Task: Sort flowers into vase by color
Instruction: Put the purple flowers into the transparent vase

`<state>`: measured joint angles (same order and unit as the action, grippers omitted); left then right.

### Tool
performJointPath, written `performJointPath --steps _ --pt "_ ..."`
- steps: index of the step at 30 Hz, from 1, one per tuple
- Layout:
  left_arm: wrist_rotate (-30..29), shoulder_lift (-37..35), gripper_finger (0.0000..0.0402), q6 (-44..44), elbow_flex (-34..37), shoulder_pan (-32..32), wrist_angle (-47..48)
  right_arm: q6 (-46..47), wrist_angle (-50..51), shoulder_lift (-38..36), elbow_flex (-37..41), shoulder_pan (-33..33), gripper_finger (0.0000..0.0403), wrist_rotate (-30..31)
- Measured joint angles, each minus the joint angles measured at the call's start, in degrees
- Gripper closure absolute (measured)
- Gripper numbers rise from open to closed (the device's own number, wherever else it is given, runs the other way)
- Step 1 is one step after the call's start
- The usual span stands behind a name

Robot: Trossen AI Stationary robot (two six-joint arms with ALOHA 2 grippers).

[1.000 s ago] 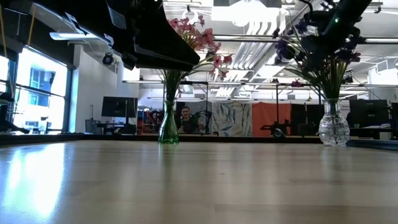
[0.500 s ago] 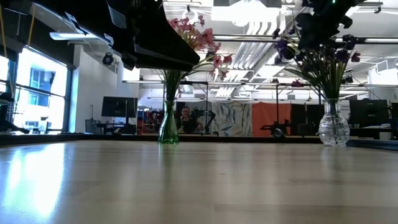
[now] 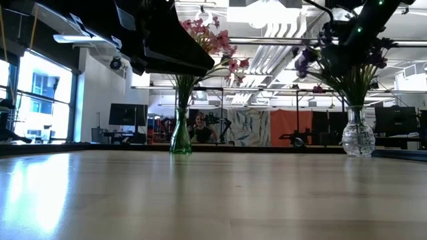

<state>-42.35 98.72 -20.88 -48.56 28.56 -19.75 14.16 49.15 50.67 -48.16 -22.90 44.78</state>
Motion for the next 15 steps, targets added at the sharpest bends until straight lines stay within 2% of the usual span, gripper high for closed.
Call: performJointPath --steps 5,8,11,15 --pt "0.00 0.00 0.0257 0.00 0.01 0.00 0.00 0.24 -0.02 -0.04 -0.44 -0.04 0.0400 1.61" --pt "0.00 0.00 0.0257 0.00 0.02 0.00 0.00 -0.57 0.21 -0.08 -3.15 0.02 0.0383 0.98" --pt "0.00 0.00 0.0257 0.00 0.01 0.00 0.00 0.05 2.55 -0.08 -6.56 0.05 0.0334 -0.61" --pt "0.00 0.00 0.0257 0.00 0.01 -0.01 -0.02 0.52 7.31 -0.08 -11.52 0.05 0.0240 -3.16"
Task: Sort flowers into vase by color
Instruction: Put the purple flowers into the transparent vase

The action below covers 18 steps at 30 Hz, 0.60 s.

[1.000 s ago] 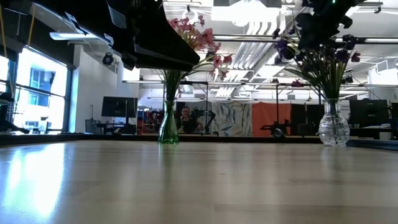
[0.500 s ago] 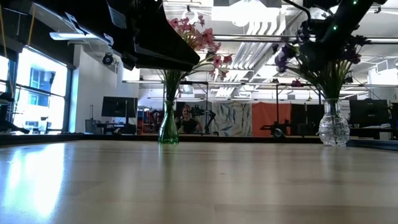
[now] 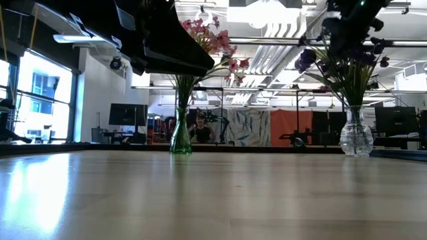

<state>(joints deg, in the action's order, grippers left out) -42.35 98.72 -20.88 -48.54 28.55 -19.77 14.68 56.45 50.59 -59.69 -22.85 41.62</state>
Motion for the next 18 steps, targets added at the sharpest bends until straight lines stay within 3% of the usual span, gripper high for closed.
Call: performJointPath --steps 4,7,14,18 --pt "0.00 0.00 0.0257 0.00 0.01 0.01 0.00 0.13 3.44 0.00 -5.52 0.03 0.0158 -5.07" --pt "0.00 0.00 0.0257 0.00 0.00 0.00 0.00 0.02 3.82 0.00 -9.41 1.11 0.0124 -5.42" --pt "0.00 0.00 0.0257 0.00 0.01 0.01 0.00 -1.22 2.97 -0.01 -18.31 9.36 0.0119 -5.86" --pt "0.00 0.00 0.0257 0.00 -0.01 -0.01 0.00 -1.21 -2.94 -0.07 -18.89 18.92 0.0125 -14.37"
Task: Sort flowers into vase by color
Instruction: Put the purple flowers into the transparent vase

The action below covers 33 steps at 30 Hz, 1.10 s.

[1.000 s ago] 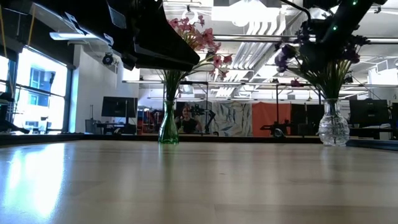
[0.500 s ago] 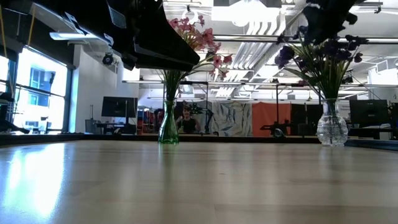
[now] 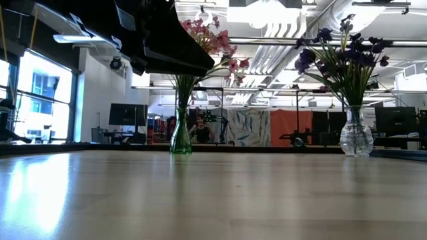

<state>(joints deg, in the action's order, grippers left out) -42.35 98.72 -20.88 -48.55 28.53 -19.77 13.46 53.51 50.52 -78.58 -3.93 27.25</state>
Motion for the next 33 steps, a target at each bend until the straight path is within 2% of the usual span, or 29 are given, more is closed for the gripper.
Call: performJointPath --steps 3,7,13,16,18,23,26,29,33 --pt "0.00 0.00 0.0257 0.00 0.02 0.01 0.00 0.96 -7.68 0.63 4.55 9.56 0.0127 -7.00" --pt "-0.02 0.00 0.0257 0.00 0.02 0.01 0.00 5.26 -11.87 2.98 13.57 20.68 0.0128 -8.41" --pt "0.69 0.00 0.0257 0.00 0.02 0.01 0.00 19.61 -16.02 7.22 30.85 27.54 0.0128 -11.52" --pt "0.96 0.00 0.0257 0.00 0.01 0.02 0.02 26.78 -16.50 9.49 37.25 26.61 0.0128 -11.12" --pt "0.96 0.00 0.0257 0.00 0.02 0.01 0.07 31.89 -12.31 10.45 39.58 24.62 0.0128 -8.69" --pt "0.98 0.00 0.0257 0.00 0.02 0.00 0.09 52.75 6.59 10.10 44.09 19.83 0.0128 6.79" --pt "1.01 0.00 0.0257 -0.01 0.02 0.00 0.09 61.50 8.21 9.36 48.53 17.43 0.0124 14.04" --pt "1.03 0.00 0.0257 0.00 0.02 0.00 0.07 63.47 5.18 8.97 51.75 13.29 0.0106 18.45" --pt "1.07 0.00 0.0257 0.02 0.02 0.00 0.09 60.77 2.00 8.98 52.49 5.80 0.0067 23.70"
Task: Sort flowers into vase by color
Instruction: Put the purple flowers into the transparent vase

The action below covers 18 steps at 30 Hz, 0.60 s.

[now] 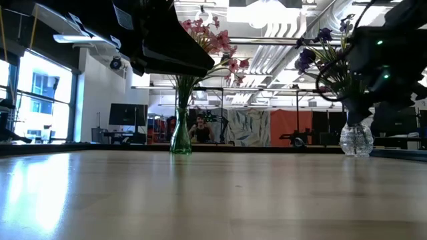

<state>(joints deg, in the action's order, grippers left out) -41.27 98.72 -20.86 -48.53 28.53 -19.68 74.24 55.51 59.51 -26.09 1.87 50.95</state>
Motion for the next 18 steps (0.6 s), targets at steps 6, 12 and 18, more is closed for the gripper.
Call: performJointPath --steps 6,12,18 --pt "0.11 0.00 0.0257 0.00 0.00 0.00 -0.02 -5.31 -4.57 0.00 -0.07 -11.46 0.0040 5.45" --pt "0.26 0.00 0.0257 0.00 0.00 0.00 -0.02 -25.35 -19.08 0.00 -0.09 -19.72 0.0055 2.33" --pt "0.26 0.00 0.0257 -0.01 0.00 0.00 -0.02 -36.20 -26.46 0.00 -0.11 -25.18 0.0085 -3.29"
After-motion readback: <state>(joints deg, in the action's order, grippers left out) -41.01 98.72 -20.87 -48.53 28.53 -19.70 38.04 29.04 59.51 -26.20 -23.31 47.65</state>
